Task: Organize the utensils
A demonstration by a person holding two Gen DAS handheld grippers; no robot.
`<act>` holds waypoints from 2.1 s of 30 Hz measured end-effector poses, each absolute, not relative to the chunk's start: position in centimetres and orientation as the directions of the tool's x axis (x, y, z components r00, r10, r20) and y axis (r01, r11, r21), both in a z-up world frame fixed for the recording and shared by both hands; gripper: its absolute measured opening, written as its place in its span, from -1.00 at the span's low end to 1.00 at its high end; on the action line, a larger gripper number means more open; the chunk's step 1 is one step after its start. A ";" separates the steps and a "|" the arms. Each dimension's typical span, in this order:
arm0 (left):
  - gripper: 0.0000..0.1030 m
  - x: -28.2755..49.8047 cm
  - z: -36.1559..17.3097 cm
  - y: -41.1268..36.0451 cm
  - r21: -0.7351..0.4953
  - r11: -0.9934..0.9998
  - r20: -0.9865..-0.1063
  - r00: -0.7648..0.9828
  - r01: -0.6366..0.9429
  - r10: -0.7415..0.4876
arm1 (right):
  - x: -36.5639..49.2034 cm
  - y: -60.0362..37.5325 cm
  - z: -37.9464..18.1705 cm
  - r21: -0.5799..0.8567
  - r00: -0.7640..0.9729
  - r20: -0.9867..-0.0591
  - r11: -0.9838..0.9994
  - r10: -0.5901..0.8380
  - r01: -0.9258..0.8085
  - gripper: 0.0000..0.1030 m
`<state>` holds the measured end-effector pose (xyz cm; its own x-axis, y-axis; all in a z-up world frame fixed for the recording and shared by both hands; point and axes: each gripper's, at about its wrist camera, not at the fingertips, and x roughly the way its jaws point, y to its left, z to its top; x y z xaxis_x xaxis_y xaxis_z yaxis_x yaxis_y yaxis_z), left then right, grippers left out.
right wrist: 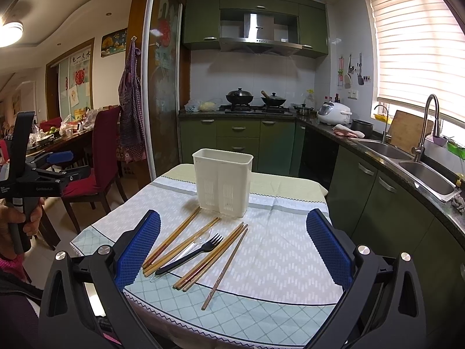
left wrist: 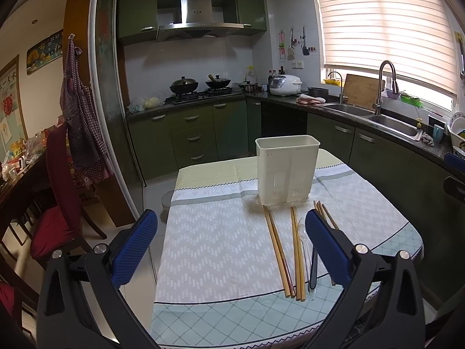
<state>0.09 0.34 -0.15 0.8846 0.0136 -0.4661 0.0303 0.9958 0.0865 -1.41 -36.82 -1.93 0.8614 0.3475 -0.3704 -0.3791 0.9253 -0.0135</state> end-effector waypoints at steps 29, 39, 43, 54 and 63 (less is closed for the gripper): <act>0.88 0.2 -0.5 0.7 0.082 0.996 -0.468 0.884 0.023 0.018 | -0.1 -35.9 -2.4 -0.010 0.866 -0.404 0.945 0.294 -0.326 0.93; 0.88 0.2 -0.6 0.7 0.081 0.996 -0.468 0.884 0.026 0.015 | -0.1 -35.8 -2.6 -0.010 0.866 -0.406 0.946 0.293 -0.325 0.93; 0.88 0.2 -0.8 0.6 0.082 0.996 -0.469 0.883 0.025 0.016 | -0.1 -35.7 -2.6 -0.012 0.866 -0.406 0.946 0.292 -0.324 0.93; 0.88 0.4 -1.2 0.5 0.080 0.996 -0.479 0.878 0.028 0.014 | 0.4 -35.9 -3.1 -0.012 0.865 -0.418 0.950 0.278 -0.311 0.93; 0.88 1.7 -1.7 0.0 0.061 0.997 -0.512 0.859 0.055 -0.016 | 1.5 -35.8 -3.7 -0.013 0.852 -0.452 0.953 0.264 -0.302 0.93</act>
<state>1.69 0.03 -1.67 0.8587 -0.0159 -0.5122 0.0548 0.9966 0.0610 1.47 -35.84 -3.71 0.8523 0.2635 -0.4518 -0.3019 0.9532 -0.0135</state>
